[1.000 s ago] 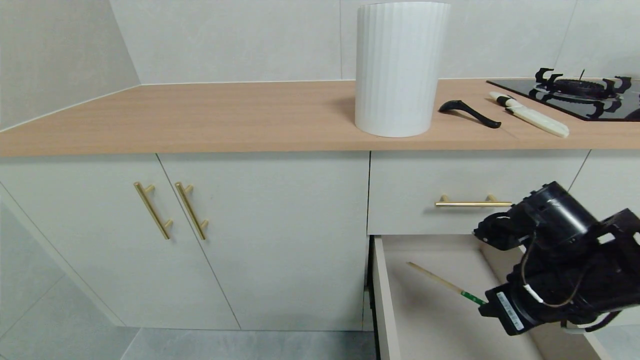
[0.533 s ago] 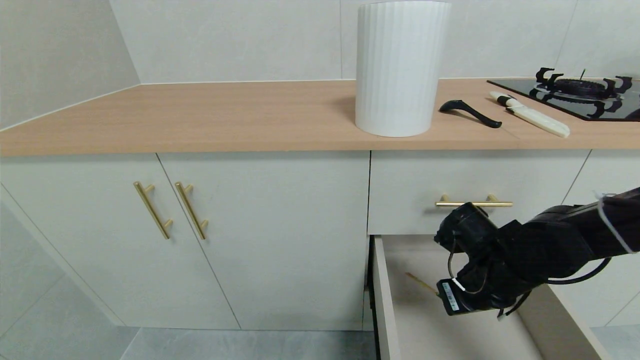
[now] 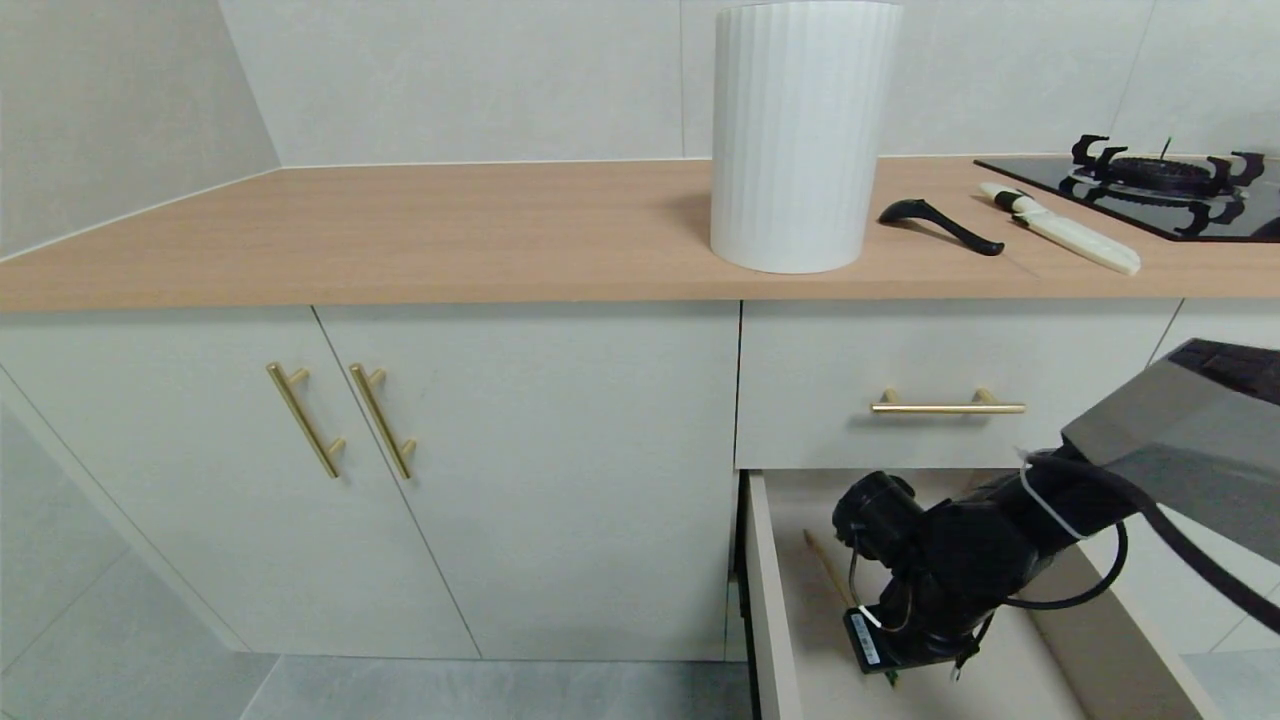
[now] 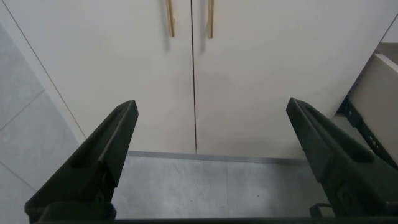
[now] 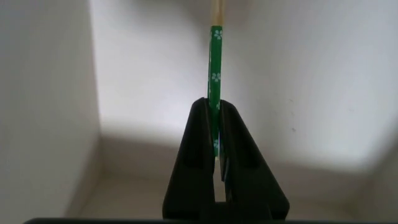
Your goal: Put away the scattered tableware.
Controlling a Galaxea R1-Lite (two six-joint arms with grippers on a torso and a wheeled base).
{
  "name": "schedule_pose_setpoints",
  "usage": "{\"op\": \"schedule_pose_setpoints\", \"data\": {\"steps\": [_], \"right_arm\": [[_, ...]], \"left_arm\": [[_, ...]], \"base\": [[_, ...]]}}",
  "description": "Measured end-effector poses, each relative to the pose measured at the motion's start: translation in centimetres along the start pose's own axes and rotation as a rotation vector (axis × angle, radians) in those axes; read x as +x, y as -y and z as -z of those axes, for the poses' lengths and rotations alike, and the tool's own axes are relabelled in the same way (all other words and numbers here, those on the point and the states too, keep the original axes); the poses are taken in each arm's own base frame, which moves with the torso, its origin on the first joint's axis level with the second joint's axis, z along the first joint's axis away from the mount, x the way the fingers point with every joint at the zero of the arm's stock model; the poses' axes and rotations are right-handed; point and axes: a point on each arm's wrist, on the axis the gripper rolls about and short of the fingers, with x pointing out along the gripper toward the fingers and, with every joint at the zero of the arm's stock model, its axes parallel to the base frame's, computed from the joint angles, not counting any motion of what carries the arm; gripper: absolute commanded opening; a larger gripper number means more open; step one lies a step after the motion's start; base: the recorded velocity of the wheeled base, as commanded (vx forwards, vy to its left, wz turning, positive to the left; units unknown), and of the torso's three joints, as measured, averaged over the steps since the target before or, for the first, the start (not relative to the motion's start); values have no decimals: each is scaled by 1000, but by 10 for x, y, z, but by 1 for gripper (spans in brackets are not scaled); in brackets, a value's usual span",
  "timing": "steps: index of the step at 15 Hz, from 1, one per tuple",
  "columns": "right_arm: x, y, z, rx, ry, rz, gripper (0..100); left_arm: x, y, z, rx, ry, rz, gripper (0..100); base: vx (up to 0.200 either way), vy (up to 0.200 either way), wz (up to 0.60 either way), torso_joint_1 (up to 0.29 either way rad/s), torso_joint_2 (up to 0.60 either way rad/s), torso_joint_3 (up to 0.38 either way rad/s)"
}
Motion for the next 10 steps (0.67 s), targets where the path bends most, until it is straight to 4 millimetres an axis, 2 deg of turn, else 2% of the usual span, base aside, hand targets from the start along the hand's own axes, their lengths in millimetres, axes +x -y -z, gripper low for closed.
{"op": "schedule_pose_setpoints", "data": {"steps": [3, 10], "right_arm": [[21, -2, 2, 4, -23, 10, 0], [35, -3, 3, 20, -31, 15, 0]], "left_arm": [[0, 0, 0, 0, 0, 0, 100], [0, 0, 0, 0, 0, 0, 100]], "base": [[0, 0, 0, 0, 0, 0], [0, 0, 0, 0, 0, 0]]}}
